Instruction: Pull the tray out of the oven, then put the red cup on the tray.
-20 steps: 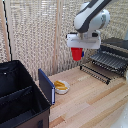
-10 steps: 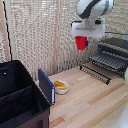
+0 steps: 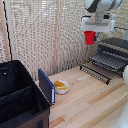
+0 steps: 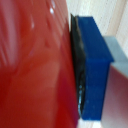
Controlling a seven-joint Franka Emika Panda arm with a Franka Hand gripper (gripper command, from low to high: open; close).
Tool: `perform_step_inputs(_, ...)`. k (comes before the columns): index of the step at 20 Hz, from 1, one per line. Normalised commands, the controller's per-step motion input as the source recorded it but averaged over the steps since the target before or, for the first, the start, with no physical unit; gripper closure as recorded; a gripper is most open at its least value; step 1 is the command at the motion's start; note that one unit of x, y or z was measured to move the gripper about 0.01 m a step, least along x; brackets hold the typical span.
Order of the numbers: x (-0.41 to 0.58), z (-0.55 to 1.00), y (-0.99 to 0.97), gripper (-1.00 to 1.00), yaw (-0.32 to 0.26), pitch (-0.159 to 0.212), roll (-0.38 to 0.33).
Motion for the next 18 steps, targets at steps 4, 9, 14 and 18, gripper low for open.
perform_step_inputs(4, 0.069, 0.0, -0.79, 1.0, -0.136, 0.0, 0.002)
perform_step_inputs(9, 0.122, -0.09, -0.88, 1.0, -0.076, -0.002, 0.039)
perform_step_inputs(14, 0.19, -0.21, -0.83, 1.0, -0.032, 0.0, 0.045)
perform_step_inputs(18, 0.244, -0.34, -0.61, 1.0, 0.001, 0.0, 0.025)
